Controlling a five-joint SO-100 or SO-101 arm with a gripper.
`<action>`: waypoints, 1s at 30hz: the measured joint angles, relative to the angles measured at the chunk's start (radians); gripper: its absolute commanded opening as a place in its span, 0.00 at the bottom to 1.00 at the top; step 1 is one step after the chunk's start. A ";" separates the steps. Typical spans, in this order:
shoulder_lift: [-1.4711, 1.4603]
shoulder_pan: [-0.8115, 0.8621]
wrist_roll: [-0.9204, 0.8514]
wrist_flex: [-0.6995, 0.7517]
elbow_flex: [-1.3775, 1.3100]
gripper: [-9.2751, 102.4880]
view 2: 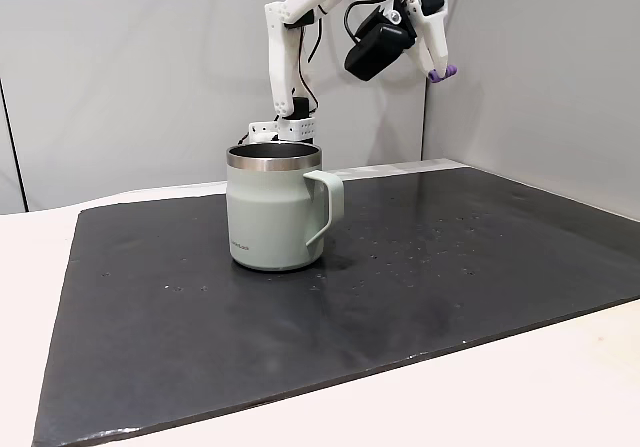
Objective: Grasp a pengrip and put it in the cup.
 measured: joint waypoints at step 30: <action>0.020 0.811 -0.348 0.110 -0.170 0.08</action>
